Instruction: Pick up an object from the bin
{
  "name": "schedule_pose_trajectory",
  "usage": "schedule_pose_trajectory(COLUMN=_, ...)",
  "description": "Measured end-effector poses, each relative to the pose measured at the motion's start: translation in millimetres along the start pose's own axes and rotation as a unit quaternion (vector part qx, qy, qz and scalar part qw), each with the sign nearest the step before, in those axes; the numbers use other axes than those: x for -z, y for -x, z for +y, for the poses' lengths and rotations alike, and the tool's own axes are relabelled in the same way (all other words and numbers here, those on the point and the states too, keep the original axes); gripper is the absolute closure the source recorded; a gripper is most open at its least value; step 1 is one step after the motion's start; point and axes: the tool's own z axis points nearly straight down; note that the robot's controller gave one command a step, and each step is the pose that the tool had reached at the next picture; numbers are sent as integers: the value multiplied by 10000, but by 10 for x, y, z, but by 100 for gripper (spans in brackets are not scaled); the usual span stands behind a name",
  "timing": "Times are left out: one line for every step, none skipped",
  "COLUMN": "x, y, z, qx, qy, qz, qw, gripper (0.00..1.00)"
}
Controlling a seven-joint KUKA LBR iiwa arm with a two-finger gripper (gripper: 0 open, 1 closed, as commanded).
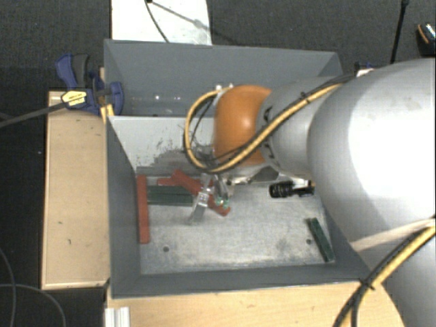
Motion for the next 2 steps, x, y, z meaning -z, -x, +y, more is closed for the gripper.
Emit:
schedule_pose_trajectory(x=48, y=45, z=-13, qx=-9, qy=15, qz=-57, qw=10000, gripper=100)
schedule_pose_trajectory(x=1391, y=19, z=-109, qx=-46, qy=23, qz=-59, qw=10000, gripper=100)
